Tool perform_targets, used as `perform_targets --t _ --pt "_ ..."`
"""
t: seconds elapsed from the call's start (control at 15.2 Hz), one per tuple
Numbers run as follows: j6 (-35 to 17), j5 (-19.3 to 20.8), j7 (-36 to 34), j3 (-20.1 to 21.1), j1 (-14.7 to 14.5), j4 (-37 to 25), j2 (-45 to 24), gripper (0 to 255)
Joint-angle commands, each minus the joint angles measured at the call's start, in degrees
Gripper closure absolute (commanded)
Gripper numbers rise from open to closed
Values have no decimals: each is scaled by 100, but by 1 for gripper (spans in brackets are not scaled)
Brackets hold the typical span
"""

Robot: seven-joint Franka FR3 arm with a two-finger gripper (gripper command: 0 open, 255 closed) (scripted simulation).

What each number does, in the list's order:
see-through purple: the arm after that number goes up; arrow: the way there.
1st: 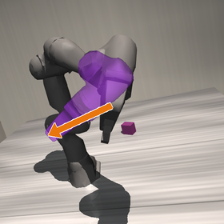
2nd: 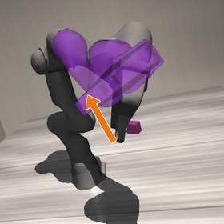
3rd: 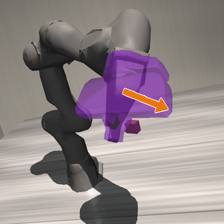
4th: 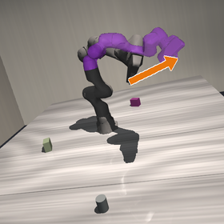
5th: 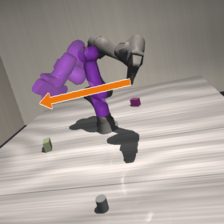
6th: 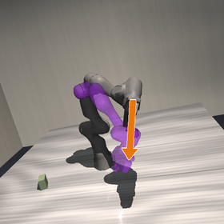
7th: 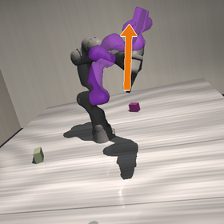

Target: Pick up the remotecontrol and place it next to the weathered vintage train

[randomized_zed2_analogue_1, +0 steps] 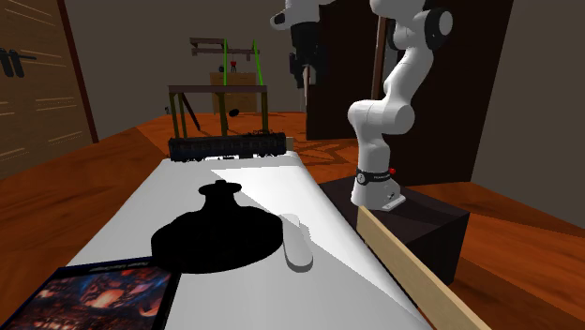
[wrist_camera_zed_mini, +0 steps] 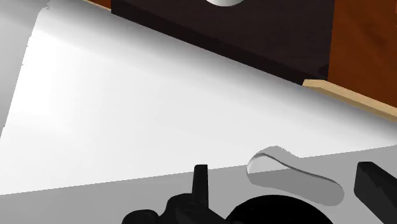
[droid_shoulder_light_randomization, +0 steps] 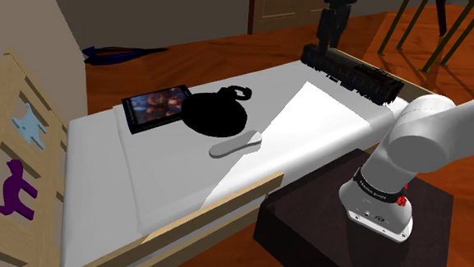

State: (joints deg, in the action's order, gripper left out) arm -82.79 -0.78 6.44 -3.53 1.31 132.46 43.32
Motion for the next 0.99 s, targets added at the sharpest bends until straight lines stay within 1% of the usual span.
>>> perform_targets --t 0.0,0.46,0.92 --pt "0 0 0 0 0 0 0 0" --pt "-1534 239 1384 -202 -520 922 -469 0" --pt "-3162 388 2706 -365 -1036 1525 -1325 0"
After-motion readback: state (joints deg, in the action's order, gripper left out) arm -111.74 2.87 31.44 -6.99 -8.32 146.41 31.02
